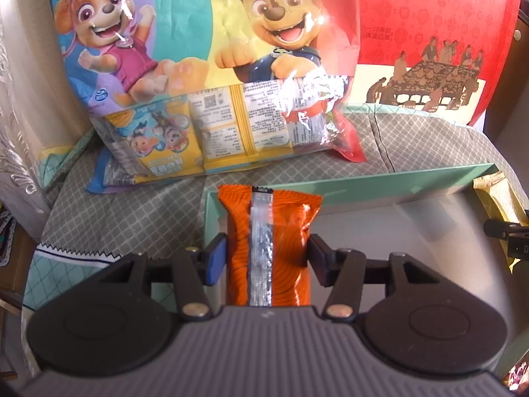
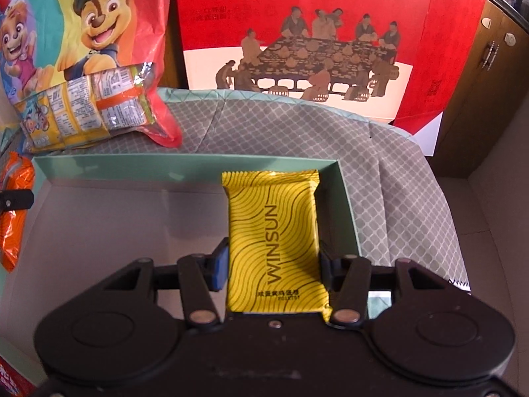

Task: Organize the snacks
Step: 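Carry both packs into the green box and open both tools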

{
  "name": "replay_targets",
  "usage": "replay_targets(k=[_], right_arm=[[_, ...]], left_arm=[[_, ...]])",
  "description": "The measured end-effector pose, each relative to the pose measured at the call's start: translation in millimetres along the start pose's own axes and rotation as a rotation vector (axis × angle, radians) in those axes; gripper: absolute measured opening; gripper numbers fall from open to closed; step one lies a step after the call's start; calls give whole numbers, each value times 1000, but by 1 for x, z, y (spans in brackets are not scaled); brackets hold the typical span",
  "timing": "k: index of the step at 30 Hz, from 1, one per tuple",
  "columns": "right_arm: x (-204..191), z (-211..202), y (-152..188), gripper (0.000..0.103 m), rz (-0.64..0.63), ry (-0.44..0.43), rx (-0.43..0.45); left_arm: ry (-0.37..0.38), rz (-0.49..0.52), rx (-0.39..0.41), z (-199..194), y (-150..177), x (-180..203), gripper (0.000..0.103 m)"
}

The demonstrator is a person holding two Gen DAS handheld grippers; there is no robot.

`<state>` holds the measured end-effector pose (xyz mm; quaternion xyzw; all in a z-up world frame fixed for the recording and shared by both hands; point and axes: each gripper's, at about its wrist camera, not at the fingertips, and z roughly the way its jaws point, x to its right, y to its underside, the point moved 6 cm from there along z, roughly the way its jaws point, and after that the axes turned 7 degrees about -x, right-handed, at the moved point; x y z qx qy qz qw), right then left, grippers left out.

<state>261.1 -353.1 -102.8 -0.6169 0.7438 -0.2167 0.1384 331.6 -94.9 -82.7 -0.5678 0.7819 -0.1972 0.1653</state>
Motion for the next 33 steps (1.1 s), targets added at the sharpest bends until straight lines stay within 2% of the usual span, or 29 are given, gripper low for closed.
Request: replay_targets(k=[5,6,7,8,9,10,11,20,33], right_arm=[[1,21,-12,54,-14,4,-8],[1,23,-13,55,-17,4,-10],[1,22,-14,61,-17,5,-10],[1,19,-14,78,-14,-6,-4],[0,16,-13,88,-12,-15,10],[0,8,-13,101,-12,-17,36],[0,2,-12,103,-16,-14,52],[-15,-42,12,103,-69,7,63],[-25,-109,70,103,-44,-5,65]], left_arm=[[-23,5,-1,16,-1,1,55],[-37,12,8,16,-1,3,66],[-50,20,15,15,0,5,89],[-69,32,32,11,1,8,99],[-77,40,48,8,1,10,103],[-79,55,57,2,2,14,103],[-73,63,51,-1,4,17,103],[-25,62,30,-42,35,30,103],[-22,66,39,-105,98,25,103]])
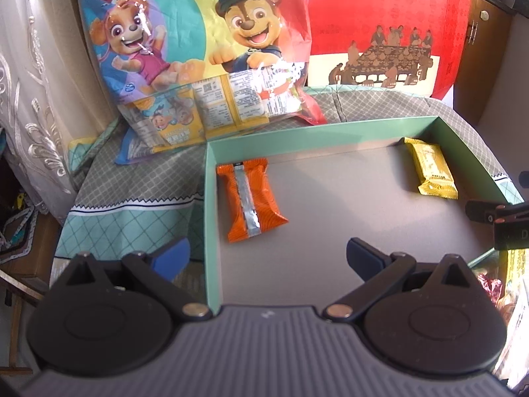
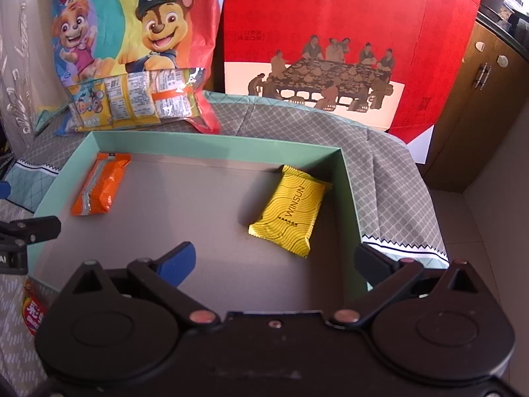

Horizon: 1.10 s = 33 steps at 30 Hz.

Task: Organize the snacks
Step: 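Grasp the yellow cheese stick with the left tool while the right tool grasps the yellow candy stick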

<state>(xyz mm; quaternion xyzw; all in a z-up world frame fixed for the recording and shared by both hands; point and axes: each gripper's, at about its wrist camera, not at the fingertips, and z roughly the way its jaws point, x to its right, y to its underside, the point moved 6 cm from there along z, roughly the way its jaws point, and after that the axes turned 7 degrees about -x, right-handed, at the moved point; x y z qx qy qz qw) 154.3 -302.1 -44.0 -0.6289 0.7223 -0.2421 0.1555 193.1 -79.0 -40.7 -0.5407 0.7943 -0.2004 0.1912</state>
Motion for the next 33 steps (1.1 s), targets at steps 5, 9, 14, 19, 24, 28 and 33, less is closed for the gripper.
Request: replay_targets(k=[5,9,14,19,24,28,33], right_arm=[[0,-16,28,103,28,-22,-22],[3,-26,53,103,61,-48,-50],[8,-38,91,103,100,-104,-84],[12,-46,126,103,146,-155,-114],[13,-51,147,103,194,-200,-129],[1,-54,156,102,168,-231,-131],[-34,-54,160,69,43,-271,-140]], left_arm=[[3,3,-9,-15,27,0,103],[25,-3,-28,-23,50,1,103],[47,13,-68,-28,88,7,103],[75,16,-122,-26,124,14,103],[79,-2,-178,-15,150,14,103],[104,-37,-217,-6,160,10,103],[115,-30,-233,1,166,15,83]])
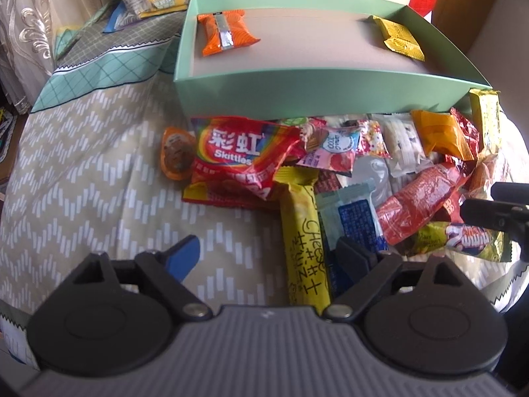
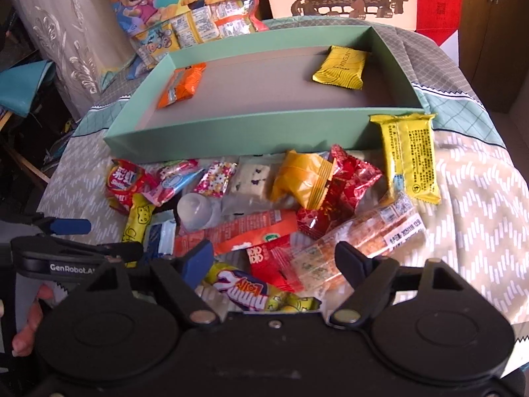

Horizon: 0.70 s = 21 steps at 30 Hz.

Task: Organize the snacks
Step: 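Grasp the yellow cheese stick with the left tool while the right tool grasps the yellow candy stick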

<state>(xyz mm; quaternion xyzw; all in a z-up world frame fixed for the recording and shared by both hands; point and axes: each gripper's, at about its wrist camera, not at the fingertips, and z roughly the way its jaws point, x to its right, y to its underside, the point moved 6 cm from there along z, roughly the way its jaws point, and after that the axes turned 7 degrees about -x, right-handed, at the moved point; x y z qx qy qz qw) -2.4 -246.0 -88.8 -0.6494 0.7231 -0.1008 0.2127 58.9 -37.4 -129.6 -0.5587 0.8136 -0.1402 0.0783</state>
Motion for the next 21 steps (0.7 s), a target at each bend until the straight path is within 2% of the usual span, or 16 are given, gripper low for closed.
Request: replay_targets(k=[1,2,3,4,7,9,11,13,19,21], right_arm=[[-7,4,0,61,-26,-8,-13],[-11,7,1,53,-42,-12,-24],[-14,10,3,48,-51,-14,-41],[-17,14,6,41,-61,-22,-61],[-25,18,15,40,-99,-30,-101],[-31,19,21,36,-127,-33,-122],[-35,22,25,26,-142,-43,-145],[-39,23,28,25,-162,-38,-150],[-44,34,21,26,-165,-26,-155],[-45,39,20,29,-159,-30,-146]], left_arm=[[5,-7,5,0,1,-1,72],[7,-13,7,0,1,-3,67],[13,-20,3,0,1,-5,55],[9,-25,-3,0,2,-8,48],[-9,-40,-16,4,5,-17,48],[-12,-43,-13,3,6,-20,48],[-17,-43,-15,3,6,-21,52],[-17,-44,-17,4,7,-21,56],[-14,-36,-18,5,7,-19,62],[-21,-22,-18,6,5,-17,62]])
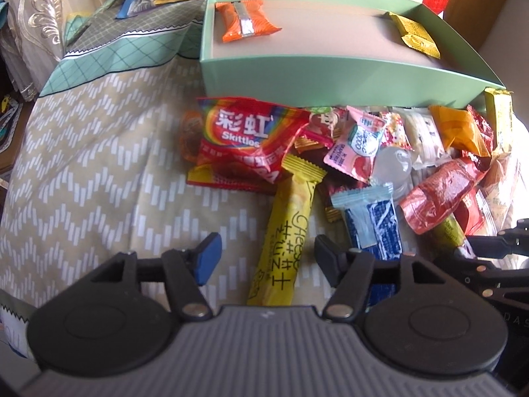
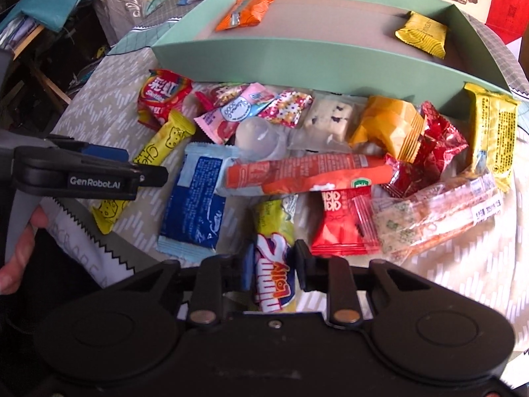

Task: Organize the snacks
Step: 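Grasp the yellow cheese stick with the left tool while the right tool grasps the yellow candy stick, then lift both sticks into the green box and open both tools beside the packs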

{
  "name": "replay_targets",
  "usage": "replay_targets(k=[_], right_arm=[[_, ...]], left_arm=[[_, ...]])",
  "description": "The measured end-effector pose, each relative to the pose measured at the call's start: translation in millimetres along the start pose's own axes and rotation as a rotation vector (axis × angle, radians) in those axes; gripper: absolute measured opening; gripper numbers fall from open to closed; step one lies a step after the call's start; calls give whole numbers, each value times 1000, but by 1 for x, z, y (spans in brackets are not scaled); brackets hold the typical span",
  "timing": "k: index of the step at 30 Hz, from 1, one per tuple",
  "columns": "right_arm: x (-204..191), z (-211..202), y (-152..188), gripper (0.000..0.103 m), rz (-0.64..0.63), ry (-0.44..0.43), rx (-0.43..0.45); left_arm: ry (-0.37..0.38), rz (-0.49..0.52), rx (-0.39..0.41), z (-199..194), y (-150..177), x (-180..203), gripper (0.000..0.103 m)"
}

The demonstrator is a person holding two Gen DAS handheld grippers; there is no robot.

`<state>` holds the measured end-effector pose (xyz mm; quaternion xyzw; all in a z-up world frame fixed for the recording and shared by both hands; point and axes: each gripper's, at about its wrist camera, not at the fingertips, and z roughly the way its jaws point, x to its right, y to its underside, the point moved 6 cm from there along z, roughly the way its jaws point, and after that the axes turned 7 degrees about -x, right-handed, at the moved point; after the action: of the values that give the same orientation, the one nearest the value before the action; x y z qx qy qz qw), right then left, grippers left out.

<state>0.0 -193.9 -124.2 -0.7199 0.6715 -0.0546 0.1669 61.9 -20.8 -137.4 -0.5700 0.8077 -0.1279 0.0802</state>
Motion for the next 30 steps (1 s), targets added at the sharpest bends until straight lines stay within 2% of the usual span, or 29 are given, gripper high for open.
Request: replay_targets(k=[2,3,4,5,6,9,18,25,30], right_arm=[[-2,2,-1,29,-15,13,20],[-4,2,-2,29,-24,23,29],[-4,2,0,28,-33,36,39],[-6,2,1,22,-46,58,45],[-7,2,2,22,-60,73,49],[-5,-2,4,21,-47,58,49],[15,-37,1,21,3,25,96],[28,-70,-19,21,44,6,170],[41,-84,-44,21,77,2,215]], left_arm=[[-15,25,7,2,-1,4,62],[-23,36,14,1,-1,6,58],[-26,49,28,0,-2,9,39],[-19,55,38,-1,-2,11,25],[-9,56,41,-3,-3,13,22],[-23,63,52,-6,-1,15,22],[50,38,91,-40,-6,9,22],[84,14,145,-70,-23,6,21],[117,-8,185,-86,-47,5,21]])
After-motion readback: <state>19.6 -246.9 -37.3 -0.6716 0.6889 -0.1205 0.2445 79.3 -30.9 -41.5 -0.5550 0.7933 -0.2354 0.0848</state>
